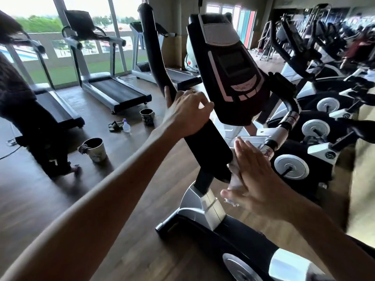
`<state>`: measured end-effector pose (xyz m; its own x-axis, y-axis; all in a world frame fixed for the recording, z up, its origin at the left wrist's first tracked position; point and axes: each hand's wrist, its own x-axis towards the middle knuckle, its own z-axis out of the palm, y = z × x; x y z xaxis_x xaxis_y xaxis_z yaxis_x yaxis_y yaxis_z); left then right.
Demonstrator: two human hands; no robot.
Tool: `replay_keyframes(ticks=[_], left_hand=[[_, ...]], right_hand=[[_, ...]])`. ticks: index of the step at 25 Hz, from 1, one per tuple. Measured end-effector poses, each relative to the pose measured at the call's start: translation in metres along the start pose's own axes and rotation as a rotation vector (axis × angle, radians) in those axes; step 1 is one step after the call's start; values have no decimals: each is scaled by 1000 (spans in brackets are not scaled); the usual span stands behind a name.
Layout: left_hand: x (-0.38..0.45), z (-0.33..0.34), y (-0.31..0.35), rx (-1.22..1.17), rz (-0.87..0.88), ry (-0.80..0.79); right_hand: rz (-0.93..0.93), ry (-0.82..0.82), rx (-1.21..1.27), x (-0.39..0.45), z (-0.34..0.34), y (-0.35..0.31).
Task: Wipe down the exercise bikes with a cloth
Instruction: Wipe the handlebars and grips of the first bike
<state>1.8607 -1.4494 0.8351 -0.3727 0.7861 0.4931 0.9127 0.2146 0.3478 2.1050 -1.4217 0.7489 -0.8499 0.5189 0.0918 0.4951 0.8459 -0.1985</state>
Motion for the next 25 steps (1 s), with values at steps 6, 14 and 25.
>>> replay_keyframes(ticks=[6,14,25], left_hand=[[-19,13,20,18,-111,79],[-25,6,29,84,-97,45],[-28,4,29,73,-121,42]], right_hand=[[48,-161,-216,42,-22,-26],[-2,259,-20,4,18,-13],[54,678,128,-14,49,-39]])
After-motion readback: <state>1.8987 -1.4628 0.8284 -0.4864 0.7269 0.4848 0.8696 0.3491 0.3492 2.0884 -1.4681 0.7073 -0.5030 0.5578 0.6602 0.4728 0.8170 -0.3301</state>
